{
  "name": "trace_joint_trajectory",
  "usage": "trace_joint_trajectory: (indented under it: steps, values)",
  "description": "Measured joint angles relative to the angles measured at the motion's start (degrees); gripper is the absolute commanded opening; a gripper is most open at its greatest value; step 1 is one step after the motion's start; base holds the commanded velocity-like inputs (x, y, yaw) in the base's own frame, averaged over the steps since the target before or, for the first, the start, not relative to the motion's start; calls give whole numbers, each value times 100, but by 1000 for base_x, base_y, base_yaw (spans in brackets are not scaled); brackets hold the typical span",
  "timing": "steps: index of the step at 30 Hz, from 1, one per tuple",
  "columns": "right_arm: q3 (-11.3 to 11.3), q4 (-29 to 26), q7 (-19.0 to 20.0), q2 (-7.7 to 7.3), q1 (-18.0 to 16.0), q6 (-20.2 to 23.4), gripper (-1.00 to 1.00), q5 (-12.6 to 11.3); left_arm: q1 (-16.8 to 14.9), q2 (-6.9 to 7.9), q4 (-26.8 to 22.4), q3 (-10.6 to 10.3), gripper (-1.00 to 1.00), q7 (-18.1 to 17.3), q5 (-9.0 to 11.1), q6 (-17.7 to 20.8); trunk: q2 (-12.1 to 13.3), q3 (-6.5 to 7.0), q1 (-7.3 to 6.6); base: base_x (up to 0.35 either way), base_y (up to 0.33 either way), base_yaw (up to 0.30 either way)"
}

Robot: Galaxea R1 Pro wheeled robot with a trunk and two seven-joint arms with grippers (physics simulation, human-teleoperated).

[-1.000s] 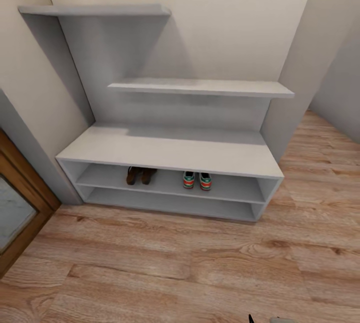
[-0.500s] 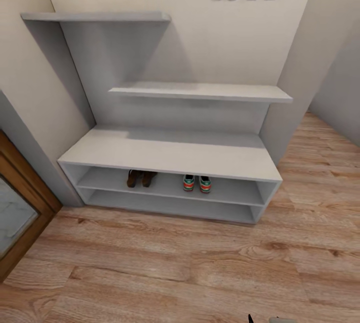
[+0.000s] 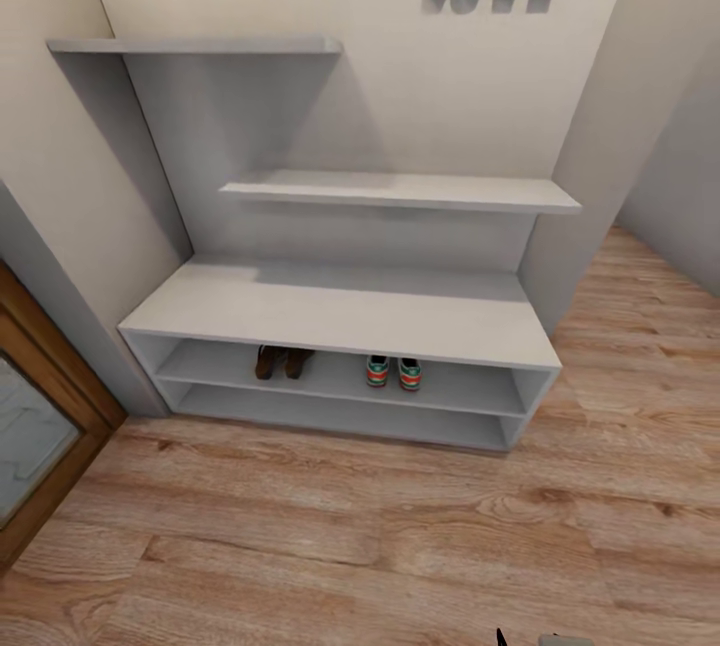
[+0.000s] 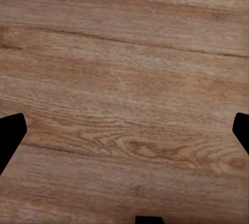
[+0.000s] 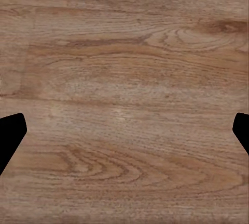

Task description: Pick up the two gym shoes and the two sandals from the corridor floor and place them onto the hallstand (shoe rack) in the corridor, making sure they are on the rack and not on the floor. Arrange them so the two gym shoes are next to each other and the two sandals are next to each other.

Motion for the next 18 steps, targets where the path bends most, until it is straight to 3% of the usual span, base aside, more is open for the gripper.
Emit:
trace_joint_trajectory:
  steps: [18]
  values:
    - [0,0,0,0,0,0,100,1,0,-4,0,-3,100,0,2,0,722,323,-395,0,0,0]
